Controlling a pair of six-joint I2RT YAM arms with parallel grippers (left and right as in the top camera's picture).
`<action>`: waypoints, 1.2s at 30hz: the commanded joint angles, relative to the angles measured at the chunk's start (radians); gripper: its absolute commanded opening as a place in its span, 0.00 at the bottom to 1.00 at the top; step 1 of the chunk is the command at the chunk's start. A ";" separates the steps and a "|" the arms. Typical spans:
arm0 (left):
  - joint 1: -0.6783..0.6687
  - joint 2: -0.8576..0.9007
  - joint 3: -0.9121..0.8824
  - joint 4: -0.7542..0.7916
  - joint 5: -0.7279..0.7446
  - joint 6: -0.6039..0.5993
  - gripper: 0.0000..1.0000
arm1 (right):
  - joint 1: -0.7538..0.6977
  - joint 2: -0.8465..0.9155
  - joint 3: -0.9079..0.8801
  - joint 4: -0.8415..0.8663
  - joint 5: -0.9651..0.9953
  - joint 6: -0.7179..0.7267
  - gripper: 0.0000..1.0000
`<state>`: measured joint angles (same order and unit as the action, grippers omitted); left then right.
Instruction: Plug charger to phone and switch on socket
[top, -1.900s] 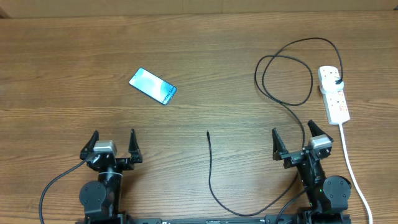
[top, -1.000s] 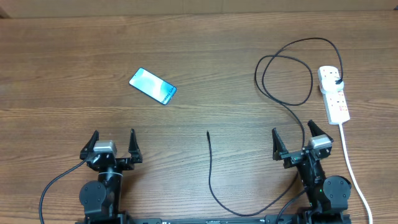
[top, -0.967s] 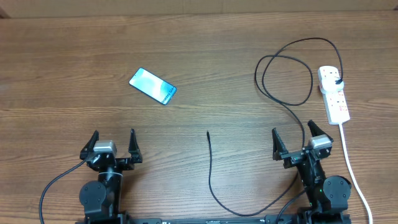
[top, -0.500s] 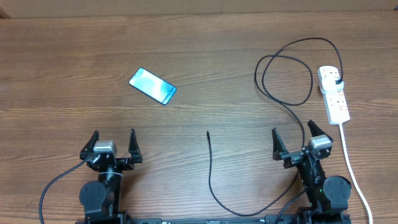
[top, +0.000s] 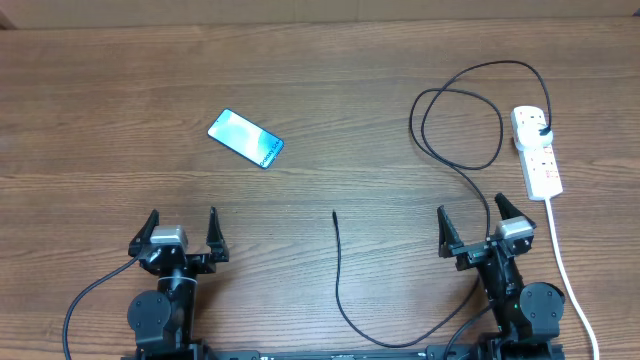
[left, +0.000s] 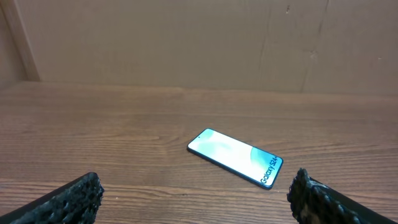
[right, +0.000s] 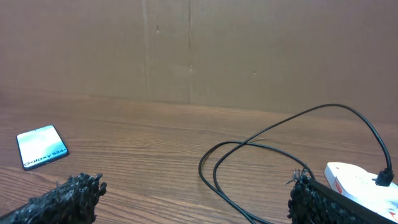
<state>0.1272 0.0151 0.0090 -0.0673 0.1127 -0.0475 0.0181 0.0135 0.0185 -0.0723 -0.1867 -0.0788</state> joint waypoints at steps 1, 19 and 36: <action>0.008 -0.011 -0.004 -0.002 0.000 0.026 0.99 | -0.007 -0.011 -0.011 0.006 -0.006 -0.001 1.00; 0.008 -0.011 -0.004 -0.002 0.000 0.026 1.00 | -0.007 -0.011 -0.011 0.006 -0.006 -0.001 1.00; 0.008 -0.011 -0.004 -0.002 0.004 -0.005 1.00 | -0.007 -0.011 -0.011 0.006 -0.006 -0.001 1.00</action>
<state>0.1272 0.0151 0.0090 -0.0673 0.1127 -0.0486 0.0181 0.0135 0.0185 -0.0719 -0.1871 -0.0788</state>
